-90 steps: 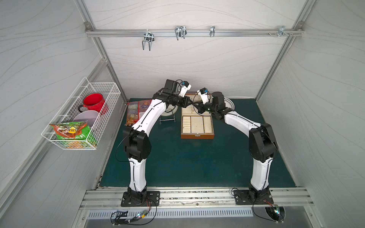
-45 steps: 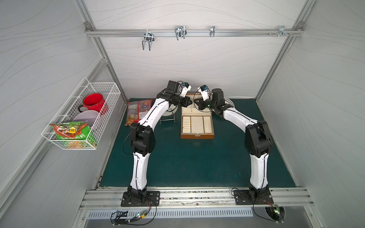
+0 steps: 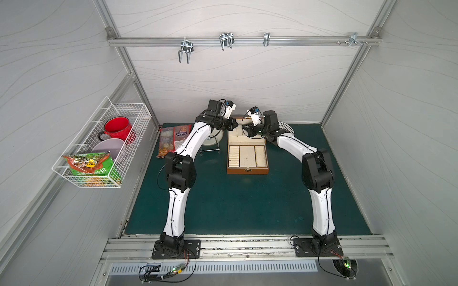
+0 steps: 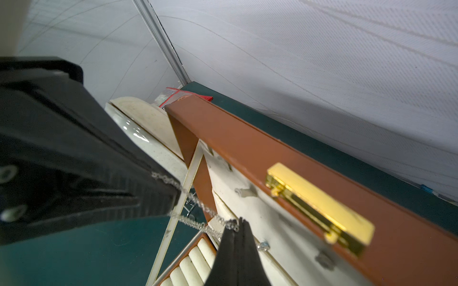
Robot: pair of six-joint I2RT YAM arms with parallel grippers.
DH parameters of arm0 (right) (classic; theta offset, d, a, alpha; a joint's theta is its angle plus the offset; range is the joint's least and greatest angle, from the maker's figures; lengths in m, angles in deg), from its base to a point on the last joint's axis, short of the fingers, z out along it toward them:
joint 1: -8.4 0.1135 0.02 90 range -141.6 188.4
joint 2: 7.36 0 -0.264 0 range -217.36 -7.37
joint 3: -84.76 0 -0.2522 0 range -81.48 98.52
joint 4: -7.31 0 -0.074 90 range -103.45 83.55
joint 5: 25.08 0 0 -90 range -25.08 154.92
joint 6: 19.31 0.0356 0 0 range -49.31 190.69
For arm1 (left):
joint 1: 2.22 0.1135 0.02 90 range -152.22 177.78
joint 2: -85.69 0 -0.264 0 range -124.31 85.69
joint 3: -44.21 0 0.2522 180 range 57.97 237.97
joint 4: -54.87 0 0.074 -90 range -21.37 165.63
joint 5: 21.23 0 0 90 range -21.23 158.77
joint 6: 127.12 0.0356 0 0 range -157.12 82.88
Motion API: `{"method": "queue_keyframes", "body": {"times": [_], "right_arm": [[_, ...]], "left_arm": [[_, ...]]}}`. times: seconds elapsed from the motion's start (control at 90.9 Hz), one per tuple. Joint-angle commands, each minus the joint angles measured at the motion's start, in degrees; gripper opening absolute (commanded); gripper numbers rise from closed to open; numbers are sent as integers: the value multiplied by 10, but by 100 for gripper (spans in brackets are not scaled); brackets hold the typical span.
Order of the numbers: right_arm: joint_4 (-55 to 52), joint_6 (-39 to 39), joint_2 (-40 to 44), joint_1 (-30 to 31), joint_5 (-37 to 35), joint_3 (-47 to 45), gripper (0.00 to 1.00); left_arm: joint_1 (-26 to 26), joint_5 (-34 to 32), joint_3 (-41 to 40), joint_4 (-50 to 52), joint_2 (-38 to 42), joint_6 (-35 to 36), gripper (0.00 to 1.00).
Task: Put jewelry chain into jewelry box
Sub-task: Hang the necklace on the jewelry box clasp.
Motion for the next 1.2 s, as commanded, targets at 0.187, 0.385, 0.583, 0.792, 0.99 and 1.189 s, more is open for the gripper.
{"method": "queue_keyframes", "body": {"times": [0.187, 0.385, 0.583, 0.792, 0.99, 1.189], "right_arm": [[-6, 0, -17, -7, -12, 29, 0], [-6, 0, -21, -7, -12, 30, 0], [-9, 0, -23, -8, -17, 31, 0], [-9, 7, -25, -12, -18, 32, 0], [-12, 14, -33, -13, -12, 36, 0], [-17, 18, -42, -12, -10, 42, 0]], "left_arm": [[3, 4, 43, -55, -37, -20, 0], [3, 3, 49, -59, -46, -26, 0], [3, -5, 57, -64, -48, -30, 0], [3, -15, 69, -65, -56, -36, 0], [3, -15, 70, -65, -65, -38, 0], [3, -23, 71, -62, -73, -39, 0]]}}
